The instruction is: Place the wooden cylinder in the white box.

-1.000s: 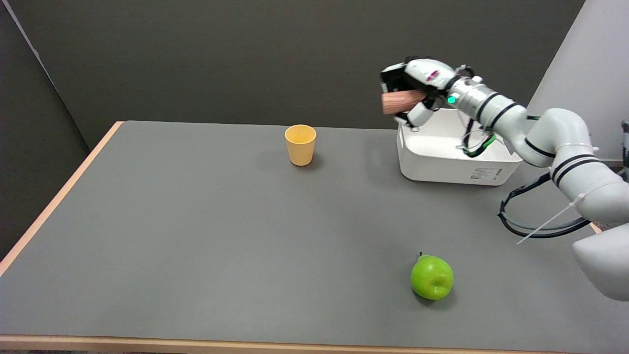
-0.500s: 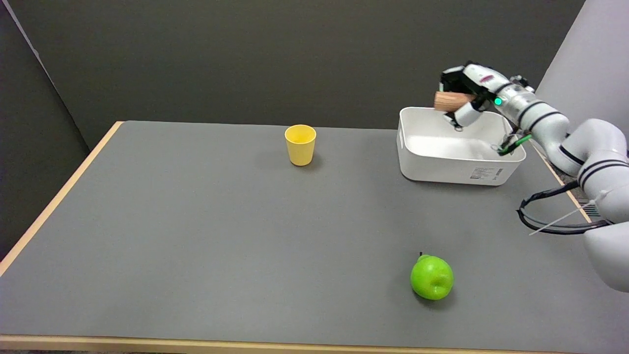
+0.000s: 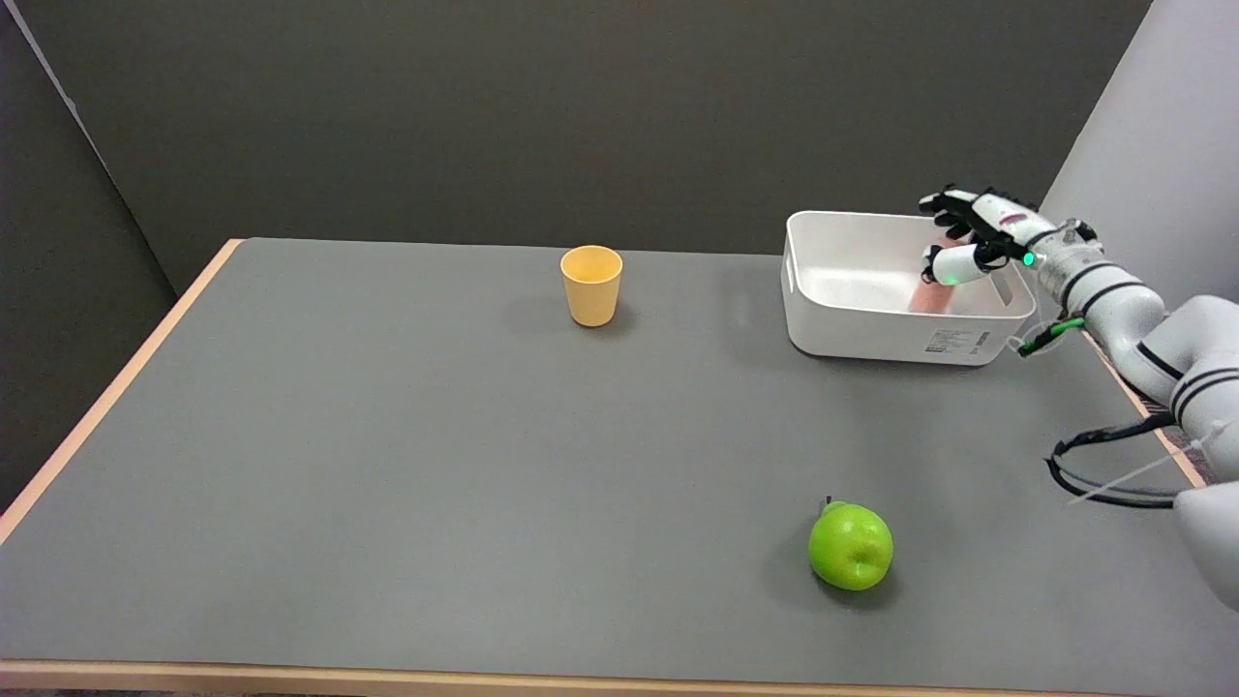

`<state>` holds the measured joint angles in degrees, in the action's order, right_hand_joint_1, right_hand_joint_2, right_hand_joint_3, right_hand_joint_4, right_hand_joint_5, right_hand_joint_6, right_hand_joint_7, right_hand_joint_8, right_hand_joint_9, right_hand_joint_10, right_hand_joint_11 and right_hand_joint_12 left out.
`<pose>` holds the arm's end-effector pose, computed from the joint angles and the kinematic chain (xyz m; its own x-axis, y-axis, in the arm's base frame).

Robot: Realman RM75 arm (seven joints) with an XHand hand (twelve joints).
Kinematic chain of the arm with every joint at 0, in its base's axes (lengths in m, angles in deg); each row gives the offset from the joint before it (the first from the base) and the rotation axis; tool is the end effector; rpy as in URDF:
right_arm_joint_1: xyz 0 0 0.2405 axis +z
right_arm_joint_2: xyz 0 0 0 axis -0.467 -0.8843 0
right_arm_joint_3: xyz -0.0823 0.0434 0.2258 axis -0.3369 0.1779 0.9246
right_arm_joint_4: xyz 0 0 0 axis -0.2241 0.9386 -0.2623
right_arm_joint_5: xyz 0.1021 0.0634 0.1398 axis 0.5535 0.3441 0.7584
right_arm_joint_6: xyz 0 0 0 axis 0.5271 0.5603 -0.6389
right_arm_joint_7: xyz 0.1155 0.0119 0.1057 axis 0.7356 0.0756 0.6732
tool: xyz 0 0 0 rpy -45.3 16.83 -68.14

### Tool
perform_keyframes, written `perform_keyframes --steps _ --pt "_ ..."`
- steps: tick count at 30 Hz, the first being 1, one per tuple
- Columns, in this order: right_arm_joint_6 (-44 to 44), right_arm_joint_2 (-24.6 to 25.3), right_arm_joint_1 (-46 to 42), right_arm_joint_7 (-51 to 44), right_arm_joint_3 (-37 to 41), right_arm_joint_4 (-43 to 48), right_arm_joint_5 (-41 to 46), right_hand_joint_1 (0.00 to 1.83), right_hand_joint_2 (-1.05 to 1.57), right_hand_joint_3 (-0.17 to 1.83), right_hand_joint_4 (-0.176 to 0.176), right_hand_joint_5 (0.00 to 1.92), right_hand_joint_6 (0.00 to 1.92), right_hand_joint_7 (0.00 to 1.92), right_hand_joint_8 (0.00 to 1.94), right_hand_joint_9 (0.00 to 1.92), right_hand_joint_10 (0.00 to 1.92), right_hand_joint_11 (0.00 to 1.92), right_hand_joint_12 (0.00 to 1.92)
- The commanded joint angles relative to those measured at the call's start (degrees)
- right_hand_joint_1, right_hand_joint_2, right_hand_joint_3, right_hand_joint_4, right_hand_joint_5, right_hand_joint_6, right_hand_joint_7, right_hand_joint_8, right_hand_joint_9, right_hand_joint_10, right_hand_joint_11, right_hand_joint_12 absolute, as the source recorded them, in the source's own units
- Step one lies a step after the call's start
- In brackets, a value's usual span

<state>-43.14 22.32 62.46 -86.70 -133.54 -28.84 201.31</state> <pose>-0.2106 -0.3779 0.5823 0.9347 0.0005 0.3553 -0.3338 0.3442 0.8776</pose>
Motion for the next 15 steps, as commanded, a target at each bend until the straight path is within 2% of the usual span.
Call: perform_keyframes --steps 1,6,10,15 --pt "3.7 0.6 -11.6 2.5 3.7 10.5 1.2 0.31 0.62 0.93 0.081 0.15 0.39 0.18 0.27 0.19 0.66 0.19 1.36" --pt "-1.9 1.6 -14.7 6.1 7.8 18.2 1.2 0.23 0.58 0.9 0.075 0.09 0.35 0.1 0.22 0.08 0.59 0.11 1.27" --pt "-7.5 4.4 -18.5 8.4 15.1 29.1 1.2 0.23 0.58 0.89 0.069 0.08 0.32 0.08 0.22 0.06 0.59 0.09 1.26" --pt "-6.7 4.9 -22.2 8.8 18.8 43.6 1.2 0.22 0.62 0.87 0.06 0.09 0.32 0.1 0.25 0.09 0.61 0.12 1.28"
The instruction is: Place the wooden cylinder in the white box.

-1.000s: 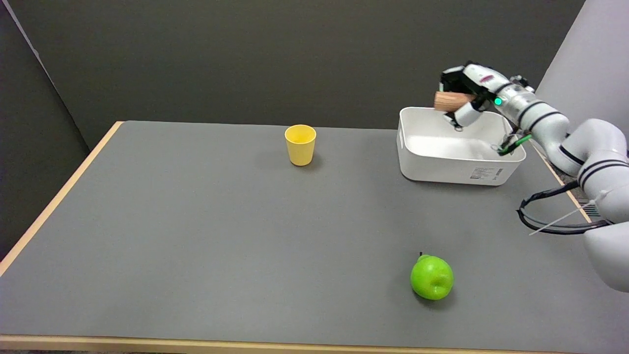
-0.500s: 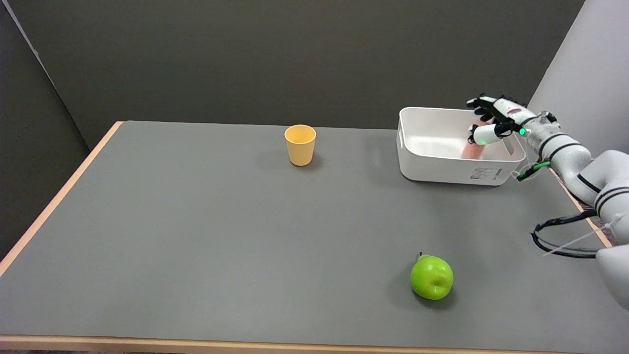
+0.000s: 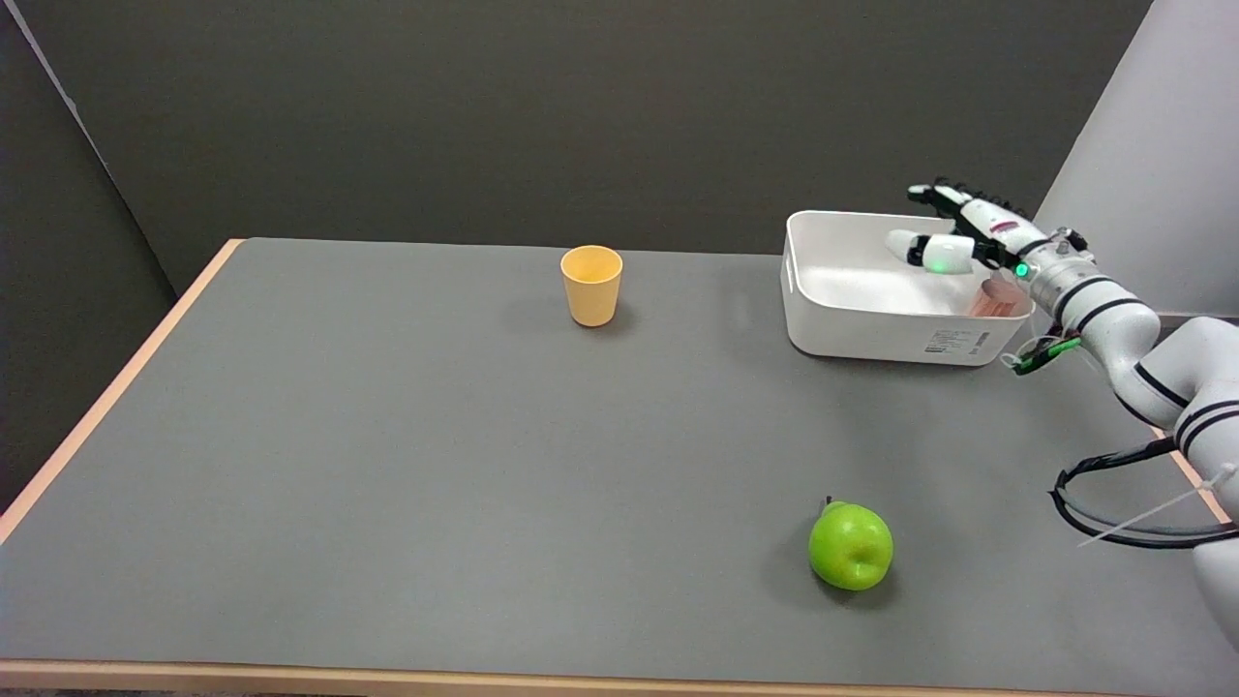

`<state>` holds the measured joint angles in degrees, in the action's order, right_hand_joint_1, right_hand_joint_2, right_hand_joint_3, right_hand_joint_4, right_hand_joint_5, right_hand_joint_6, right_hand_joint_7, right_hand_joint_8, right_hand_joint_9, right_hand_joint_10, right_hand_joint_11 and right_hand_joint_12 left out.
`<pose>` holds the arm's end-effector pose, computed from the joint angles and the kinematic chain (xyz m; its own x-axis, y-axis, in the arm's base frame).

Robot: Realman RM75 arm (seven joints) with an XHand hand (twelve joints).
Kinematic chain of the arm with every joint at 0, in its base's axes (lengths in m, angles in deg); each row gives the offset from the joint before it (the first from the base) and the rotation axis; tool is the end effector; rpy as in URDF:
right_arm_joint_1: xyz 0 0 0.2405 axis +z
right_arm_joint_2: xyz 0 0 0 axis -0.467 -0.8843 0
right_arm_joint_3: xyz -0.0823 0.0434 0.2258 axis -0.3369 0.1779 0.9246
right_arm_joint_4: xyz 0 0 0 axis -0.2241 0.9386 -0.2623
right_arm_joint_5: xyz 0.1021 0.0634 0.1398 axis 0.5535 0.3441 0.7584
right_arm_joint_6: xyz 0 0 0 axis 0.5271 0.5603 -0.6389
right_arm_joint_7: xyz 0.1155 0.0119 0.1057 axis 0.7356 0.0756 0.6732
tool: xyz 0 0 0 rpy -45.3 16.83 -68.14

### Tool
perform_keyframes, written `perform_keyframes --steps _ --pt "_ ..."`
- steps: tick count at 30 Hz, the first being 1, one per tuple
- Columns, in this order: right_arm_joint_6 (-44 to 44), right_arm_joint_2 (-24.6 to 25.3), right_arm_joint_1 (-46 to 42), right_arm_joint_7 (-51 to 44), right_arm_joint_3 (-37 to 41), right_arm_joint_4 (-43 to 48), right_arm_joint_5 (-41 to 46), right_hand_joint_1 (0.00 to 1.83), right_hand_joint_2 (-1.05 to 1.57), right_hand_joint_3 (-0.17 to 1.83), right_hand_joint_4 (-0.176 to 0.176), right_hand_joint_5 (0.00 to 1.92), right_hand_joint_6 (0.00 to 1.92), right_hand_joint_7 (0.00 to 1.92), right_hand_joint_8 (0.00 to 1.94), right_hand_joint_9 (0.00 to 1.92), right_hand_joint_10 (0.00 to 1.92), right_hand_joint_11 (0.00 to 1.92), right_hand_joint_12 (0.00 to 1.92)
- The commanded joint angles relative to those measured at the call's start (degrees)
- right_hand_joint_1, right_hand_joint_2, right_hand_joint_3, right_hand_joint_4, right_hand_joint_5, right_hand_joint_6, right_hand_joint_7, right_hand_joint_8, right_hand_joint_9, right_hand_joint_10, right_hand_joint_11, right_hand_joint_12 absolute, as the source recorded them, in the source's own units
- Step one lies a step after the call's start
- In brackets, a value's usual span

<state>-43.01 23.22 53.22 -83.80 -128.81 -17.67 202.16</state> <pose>-0.2109 -0.3686 0.5615 0.9240 0.0318 0.3810 -0.3750 0.2694 0.8870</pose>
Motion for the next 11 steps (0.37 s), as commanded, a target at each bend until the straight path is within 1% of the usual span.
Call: perform_keyframes --steps 1,5,7,9,11 --pt "-6.4 4.0 -13.2 5.9 14.4 35.0 0.4 0.22 0.61 0.9 0.059 0.09 0.32 0.11 0.24 0.1 0.62 0.12 1.29" --pt "-3.9 4.2 -14.8 5.7 15.7 43.7 0.4 0.22 0.62 0.9 0.058 0.09 0.33 0.13 0.25 0.12 0.63 0.14 1.3" --pt "-2.3 4.8 -17.1 5.7 16.6 48.5 0.4 0.22 0.66 0.86 0.058 0.1 0.33 0.16 0.26 0.14 0.64 0.16 1.3" --pt "-1.6 6.0 -19.9 5.9 17.0 51.6 0.4 0.22 0.68 0.84 0.056 0.1 0.33 0.17 0.27 0.15 0.65 0.16 1.3" --pt "-1.7 7.8 -22.9 6.2 16.2 55.0 0.4 0.23 0.67 0.87 0.052 0.12 0.34 0.21 0.28 0.17 0.67 0.17 1.33"
